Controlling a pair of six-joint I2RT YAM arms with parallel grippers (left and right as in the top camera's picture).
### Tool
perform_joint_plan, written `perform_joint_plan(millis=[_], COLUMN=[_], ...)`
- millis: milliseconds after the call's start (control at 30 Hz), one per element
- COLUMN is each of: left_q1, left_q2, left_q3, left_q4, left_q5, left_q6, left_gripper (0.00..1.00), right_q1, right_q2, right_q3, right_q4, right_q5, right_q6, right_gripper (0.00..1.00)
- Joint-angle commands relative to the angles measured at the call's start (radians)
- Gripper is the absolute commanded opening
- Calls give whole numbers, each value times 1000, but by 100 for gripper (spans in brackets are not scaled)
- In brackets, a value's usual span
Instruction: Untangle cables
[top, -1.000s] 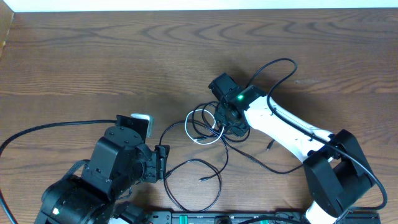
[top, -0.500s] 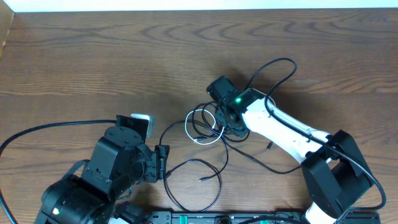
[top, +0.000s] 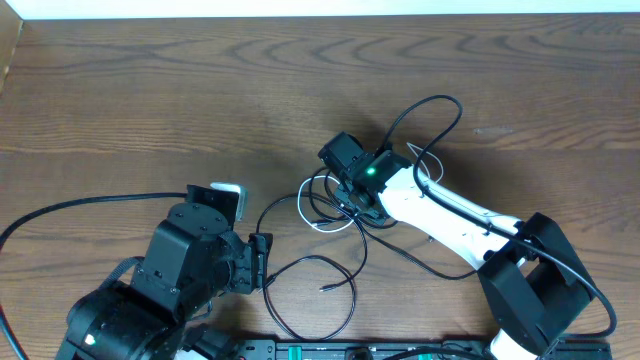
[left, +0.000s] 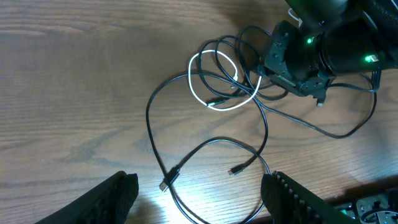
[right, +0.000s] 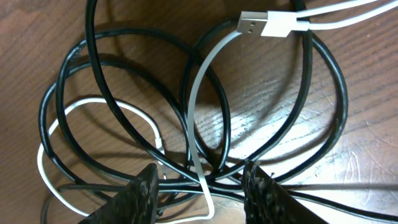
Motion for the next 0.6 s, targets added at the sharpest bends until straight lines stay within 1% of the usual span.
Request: perform_joint_plan(millis=[0,267,367,400,467,533,567], left_q1=[4,4,4,4,4,4,4], left_q2=[0,0,0,0,0,0,0], left_q3=[-5,-5,-5,-5,-5,-5,-5], left_q4=[0,0,0,0,0,0,0], left_q5=[-2,-2,-2,-2,-2,-2,-2], left_q6=[-2,-2,-2,-2,-2,-2,-2], left_gripper=[70,70,70,70,70,70,70], right_q1=[4,4,4,4,4,4,4], right_q2=[13,13,13,13,13,13,13], right_q3=[-21,-84,-103,-105,-109,-110,-110], right_q4=[19,126,146,146,146,146,146], right_q5=[34,34,33,33,33,33,33], right_q6=[1,1,1,1,1,1,1], right_gripper=[40,43,39,37,28,13,9])
